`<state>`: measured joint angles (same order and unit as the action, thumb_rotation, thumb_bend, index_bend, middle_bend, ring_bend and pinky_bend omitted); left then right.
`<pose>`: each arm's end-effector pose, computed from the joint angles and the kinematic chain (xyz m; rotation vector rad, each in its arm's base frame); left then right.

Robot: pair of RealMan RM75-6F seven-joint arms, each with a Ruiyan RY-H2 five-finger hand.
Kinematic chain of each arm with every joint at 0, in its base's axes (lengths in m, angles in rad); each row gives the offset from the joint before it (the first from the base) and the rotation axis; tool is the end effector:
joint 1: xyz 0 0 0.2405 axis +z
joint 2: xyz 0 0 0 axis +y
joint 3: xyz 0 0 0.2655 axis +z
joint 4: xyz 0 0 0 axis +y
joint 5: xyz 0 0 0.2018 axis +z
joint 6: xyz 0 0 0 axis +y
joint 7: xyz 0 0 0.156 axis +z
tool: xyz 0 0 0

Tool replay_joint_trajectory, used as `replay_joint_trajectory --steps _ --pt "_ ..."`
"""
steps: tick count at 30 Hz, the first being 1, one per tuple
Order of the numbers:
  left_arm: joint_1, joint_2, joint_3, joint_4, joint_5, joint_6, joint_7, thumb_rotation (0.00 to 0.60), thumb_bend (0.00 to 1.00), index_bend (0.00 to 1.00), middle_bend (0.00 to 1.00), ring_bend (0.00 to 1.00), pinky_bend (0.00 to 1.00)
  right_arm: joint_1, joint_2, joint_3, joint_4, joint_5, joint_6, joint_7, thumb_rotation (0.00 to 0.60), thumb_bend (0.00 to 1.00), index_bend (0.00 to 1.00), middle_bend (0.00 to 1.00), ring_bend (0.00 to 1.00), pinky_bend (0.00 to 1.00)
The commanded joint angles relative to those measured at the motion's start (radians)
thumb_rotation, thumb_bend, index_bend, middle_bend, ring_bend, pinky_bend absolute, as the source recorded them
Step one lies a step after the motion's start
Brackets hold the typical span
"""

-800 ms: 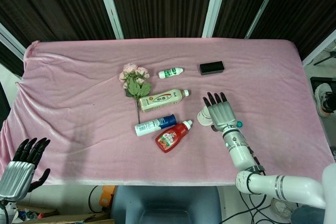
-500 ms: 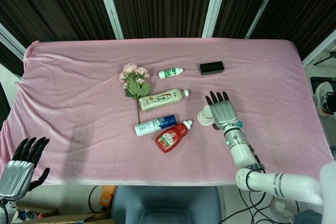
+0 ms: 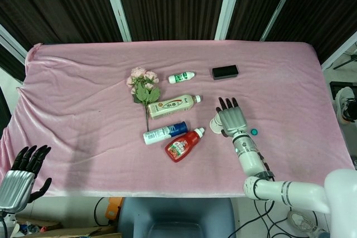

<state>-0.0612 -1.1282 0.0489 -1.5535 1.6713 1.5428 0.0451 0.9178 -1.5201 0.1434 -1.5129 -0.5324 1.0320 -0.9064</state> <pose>-0.3111 0.1642 0.1559 -1.5688 -0.8086 -0.8816 -0.1643 -0.3902 -0.0012 1.8010 -0.7897 0.4286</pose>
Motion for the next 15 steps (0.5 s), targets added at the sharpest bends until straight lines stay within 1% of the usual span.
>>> replay_joint_trajectory --steps 1,7,10,15 --pt "0.000 0.001 0.000 -0.001 0.000 0.000 -0.002 0.600 0.37 0.00 0.07 0.04 0.00 0.000 -0.010 0.001 0.009 -0.005 0.014 0.010 0.600 0.44 0.43 0.00 0.00 0.00" --pt "-0.001 0.002 0.001 -0.002 0.001 -0.002 -0.003 0.600 0.37 0.00 0.07 0.04 0.00 -0.013 0.013 0.003 -0.013 -0.016 0.039 0.029 0.600 0.50 0.53 0.00 0.00 0.00" --pt "0.000 0.001 0.003 -0.002 0.006 0.002 0.002 0.600 0.37 0.00 0.07 0.04 0.00 -0.031 0.055 -0.007 -0.057 -0.049 0.044 0.052 0.600 0.50 0.53 0.00 0.00 0.00" --pt "0.006 -0.001 0.007 -0.001 0.018 0.016 0.003 0.600 0.37 0.00 0.07 0.04 0.00 -0.095 0.173 -0.070 -0.168 -0.159 0.072 0.100 0.600 0.50 0.52 0.00 0.00 0.00"
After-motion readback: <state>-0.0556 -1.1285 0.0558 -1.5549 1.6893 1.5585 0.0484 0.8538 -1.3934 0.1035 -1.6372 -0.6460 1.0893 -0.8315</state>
